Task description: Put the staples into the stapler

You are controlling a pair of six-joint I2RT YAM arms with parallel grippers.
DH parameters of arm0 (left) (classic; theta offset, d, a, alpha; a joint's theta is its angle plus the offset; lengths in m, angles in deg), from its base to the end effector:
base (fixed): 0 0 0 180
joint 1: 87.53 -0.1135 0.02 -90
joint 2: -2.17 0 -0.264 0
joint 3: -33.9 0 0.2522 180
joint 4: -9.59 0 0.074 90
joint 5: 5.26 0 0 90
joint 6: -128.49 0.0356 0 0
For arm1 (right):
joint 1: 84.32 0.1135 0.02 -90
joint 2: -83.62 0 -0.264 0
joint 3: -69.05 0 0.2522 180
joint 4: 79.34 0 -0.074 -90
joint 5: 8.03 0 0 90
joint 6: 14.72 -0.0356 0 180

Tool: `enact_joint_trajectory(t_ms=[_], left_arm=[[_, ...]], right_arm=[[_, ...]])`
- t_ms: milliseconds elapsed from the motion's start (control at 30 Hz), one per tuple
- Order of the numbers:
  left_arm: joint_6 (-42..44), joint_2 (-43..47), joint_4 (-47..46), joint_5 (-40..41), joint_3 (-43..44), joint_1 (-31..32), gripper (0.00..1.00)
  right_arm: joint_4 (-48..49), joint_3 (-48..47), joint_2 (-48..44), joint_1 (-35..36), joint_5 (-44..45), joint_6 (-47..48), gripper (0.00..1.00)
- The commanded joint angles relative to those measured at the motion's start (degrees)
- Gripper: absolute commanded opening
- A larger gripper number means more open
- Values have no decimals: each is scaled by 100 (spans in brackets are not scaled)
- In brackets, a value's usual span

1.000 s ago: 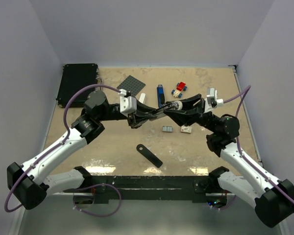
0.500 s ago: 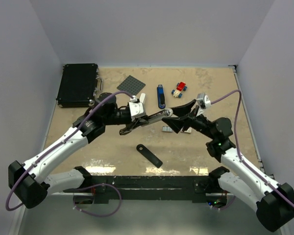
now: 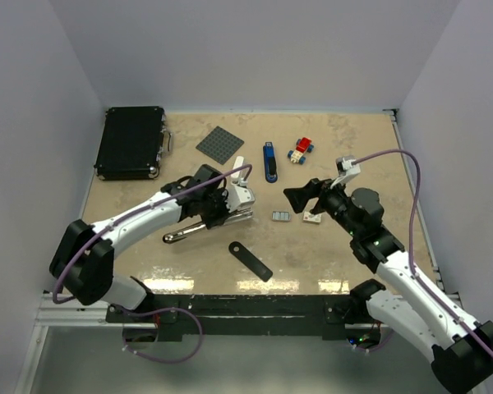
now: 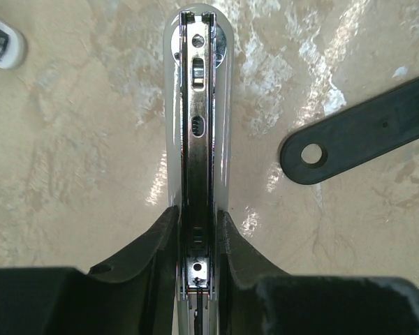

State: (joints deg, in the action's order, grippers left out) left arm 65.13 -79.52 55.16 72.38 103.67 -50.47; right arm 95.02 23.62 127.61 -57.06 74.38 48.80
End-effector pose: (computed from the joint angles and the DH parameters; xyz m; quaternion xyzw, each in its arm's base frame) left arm 0.2245 -0.1791 0.2309 0.5293 0.7948 -0.1282 0.2678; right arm 0.1678 0.0917 0.2952 -0.0500 0.7306 0.3502 0.5840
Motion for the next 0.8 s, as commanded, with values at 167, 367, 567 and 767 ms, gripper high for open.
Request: enact_joint_trajectory(t_ms=[167,367,567,767], left_arm=[[491,-997,-105,410,279,284,0],[1080,-972,-526,-72,-116,311,0],[1616,-954,-536,-197,-301,390,0],[2126,-1349,-316,40,-47,522,0]], right_arm=[[-1242,-561,514,-2,830,-244,98],[-1295,-508,532,7,865,-147,99],[-1296,-508,725,7,768,-68,98],[-1172,-517,989,-2,628,-68,98]])
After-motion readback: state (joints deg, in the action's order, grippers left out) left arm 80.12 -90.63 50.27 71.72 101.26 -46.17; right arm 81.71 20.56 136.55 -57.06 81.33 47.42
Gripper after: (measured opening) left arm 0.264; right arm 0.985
